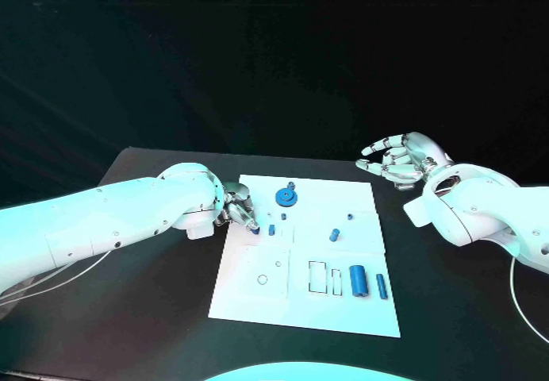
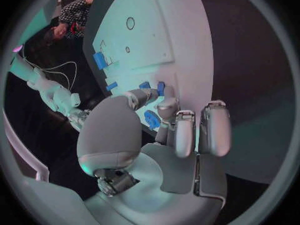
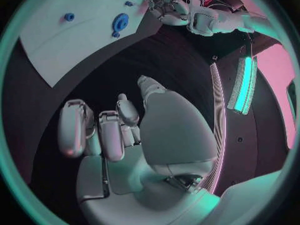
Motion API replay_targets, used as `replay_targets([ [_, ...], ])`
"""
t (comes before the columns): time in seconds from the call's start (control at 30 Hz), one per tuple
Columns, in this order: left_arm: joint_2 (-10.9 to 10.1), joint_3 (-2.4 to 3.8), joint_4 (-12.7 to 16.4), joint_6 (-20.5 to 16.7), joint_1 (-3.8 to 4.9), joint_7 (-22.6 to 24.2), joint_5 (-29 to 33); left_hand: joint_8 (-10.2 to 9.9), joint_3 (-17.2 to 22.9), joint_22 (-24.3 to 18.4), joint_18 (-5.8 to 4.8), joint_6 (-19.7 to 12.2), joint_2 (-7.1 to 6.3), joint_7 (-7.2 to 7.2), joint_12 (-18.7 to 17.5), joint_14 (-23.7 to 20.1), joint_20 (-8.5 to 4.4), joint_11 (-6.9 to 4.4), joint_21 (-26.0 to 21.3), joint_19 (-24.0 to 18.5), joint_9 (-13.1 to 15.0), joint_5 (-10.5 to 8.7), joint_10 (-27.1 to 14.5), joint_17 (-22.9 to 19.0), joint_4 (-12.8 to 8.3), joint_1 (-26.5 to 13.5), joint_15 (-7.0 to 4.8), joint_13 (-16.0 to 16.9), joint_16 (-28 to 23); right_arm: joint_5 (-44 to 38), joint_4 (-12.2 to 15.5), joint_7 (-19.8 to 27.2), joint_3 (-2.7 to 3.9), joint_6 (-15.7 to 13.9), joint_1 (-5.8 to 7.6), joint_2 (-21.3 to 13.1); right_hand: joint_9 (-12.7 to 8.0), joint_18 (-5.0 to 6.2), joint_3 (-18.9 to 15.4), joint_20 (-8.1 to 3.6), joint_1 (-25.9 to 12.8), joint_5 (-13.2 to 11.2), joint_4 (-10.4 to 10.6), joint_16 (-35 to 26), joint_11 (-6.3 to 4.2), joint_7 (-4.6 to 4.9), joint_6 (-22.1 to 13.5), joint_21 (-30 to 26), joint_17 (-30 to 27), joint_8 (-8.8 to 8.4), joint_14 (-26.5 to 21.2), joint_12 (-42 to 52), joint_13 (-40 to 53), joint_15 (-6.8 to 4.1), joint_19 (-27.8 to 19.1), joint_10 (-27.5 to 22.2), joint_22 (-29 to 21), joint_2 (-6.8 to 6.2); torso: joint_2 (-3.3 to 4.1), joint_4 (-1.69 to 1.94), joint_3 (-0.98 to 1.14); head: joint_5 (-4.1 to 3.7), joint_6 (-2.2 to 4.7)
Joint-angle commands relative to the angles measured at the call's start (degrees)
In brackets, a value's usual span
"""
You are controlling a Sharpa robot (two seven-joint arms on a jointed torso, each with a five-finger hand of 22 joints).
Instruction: Assemble the parts on the task board
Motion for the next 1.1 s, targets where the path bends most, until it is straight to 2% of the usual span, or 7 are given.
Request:
replay_targets([
  [0.03,0.1,-0.09,-0.1,1.1,-0.14,0.1,-0.3,0.0,10.0,0.0,-0.53,1.0,-0.02,-0.63,0.2,5.6,0.01,-0.02,0.2,0.3,0.1,0.19,0.3,13.7,-10.4,0.3,-0.48,-0.1,0.3,0.5,0.0,2.2,0.01,-1.0,-0.03,0.0,-0.4,2.93,1.4,-0.25,0.0,0.2,0.0,-7.5,-0.37,-0.44,-0.2,-14.6,-10.9,0.59,-2.3,-10.0,-11.5,-0.46,-6.6,-8.0,-7.2,-0.9,0.01,-0.01,0.02,0.03,0.01],
  [0.1,0.2,-0.09,-0.1,1.1,-0.14,0.0,-0.3,0.0,10.0,0.0,-0.53,1.0,-0.02,-0.63,0.2,5.6,0.01,-0.02,0.2,0.3,0.1,0.19,0.3,13.7,-10.4,0.3,-0.48,-0.1,0.3,0.9,-0.1,2.6,0.0,-1.2,-0.03,0.0,-0.7,5.94,2.8,-0.17,0.0,0.2,-0.1,-17.1,-0.22,-0.36,-0.5,-33.4,-23.0,1.03,-7.2,-17.2,-19.3,-0.29,-14.8,-11.7,-19.5,-1.4,0.01,-0.01,0.01,0.05,-0.01],
  [0.17,0.3,-0.09,-0.2,1.1,-0.14,0.0,-0.4,0.0,10.0,0.0,-0.53,1.0,-0.02,-0.63,0.2,5.6,0.01,-0.02,0.2,0.3,0.1,0.19,0.3,13.7,-10.4,0.3,-0.48,-0.1,0.3,1.6,-0.2,3.0,0.0,-1.2,-0.03,0.1,-1.0,5.91,4.4,0.36,0.0,0.3,0.0,-29.4,0.13,0.03,-0.7,-39.2,-35.7,1.37,-13.5,-22.1,-23.6,0.22,-17.0,-13.4,-23.6,-1.85,0.0,-0.02,0.03,0.08,-0.05],
  [0.33,0.7,-0.1,-0.2,1.6,-0.14,-0.2,-0.4,0.0,10.0,0.0,-0.55,1.1,-0.07,-0.65,0.2,5.6,0.01,-0.03,0.3,0.4,0.1,0.19,0.4,13.7,-10.4,0.3,-0.48,0.1,0.3,3.6,-0.5,4.0,-0.01,-0.8,-0.03,0.2,-1.8,5.79,7.9,2.6,-0.4,0.2,-0.2,-45.2,2.13,1.59,-1.5,-50.8,-40.3,1.81,-18.6,-33.5,-35.2,2.33,-21.1,-15.2,-33.1,-3.34,0.01,-0.05,0.03,0.08,-0.14],
  [0.5,0.9,-0.13,-0.2,2.5,-0.15,-0.3,-0.4,-0.1,9.9,0.1,-0.56,1.4,-0.23,-0.7,0.7,5.6,0.01,-0.06,0.3,0.4,0.0,0.48,0.8,13.9,-10.4,0.2,-0.48,0.8,0.4,5.9,-0.9,5.1,-0.03,0.0,-0.03,0.3,-2.7,5.69,9.7,6.25,-0.7,0.2,-0.9,-61.0,4.68,3.67,-2.2,-61.0,-47.2,1.92,-27.2,-42.7,-46.1,5.99,-27.6,-16.0,-42.4,-3.77,0.05,-0.03,0.04,0.06,-0.22],
  [0.73,1.2,-0.18,0.0,4.1,-0.16,-0.4,-0.3,-0.1,9.1,0.7,-0.69,2.5,-0.67,-1.07,1.5,5.8,-0.02,-0.28,0.6,0.6,0.1,1.66,2.1,14.6,-9.8,-0.9,-0.56,2.3,0.8,7.8,-1.2,6.3,-0.06,0.7,-0.03,0.4,-4.0,6.0,9.8,7.99,-1.1,0.2,-2.2,-68.9,5.47,4.26,-2.1,-66.1,-52.4,1.7,-27.5,-46.4,-54.2,7.28,-28.8,-15.1,-50.6,-3.29,0.01,-0.03,0.06,0.0,-0.41],
  [1.1,1.5,-0.21,-0.2,4.6,-0.17,-0.6,-0.4,0.0,8.4,1.2,-0.79,3.1,-0.55,-1.41,1.7,6.0,-0.11,-0.52,0.9,0.8,0.2,1.64,2.7,15.1,-9.4,-1.4,-0.69,2.6,1.0,8.5,-1.3,6.8,-0.09,0.7,-0.04,0.5,-4.4,6.0,9.8,8.22,-1.3,0.2,-2.6,-70.3,5.65,4.43,-2.2,-66.1,-53.6,1.58,-27.2,-47.2,-55.9,7.48,-29.1,-14.9,-52.8,-3.18,0.03,-0.02,0.07,0.03,-0.47],
])
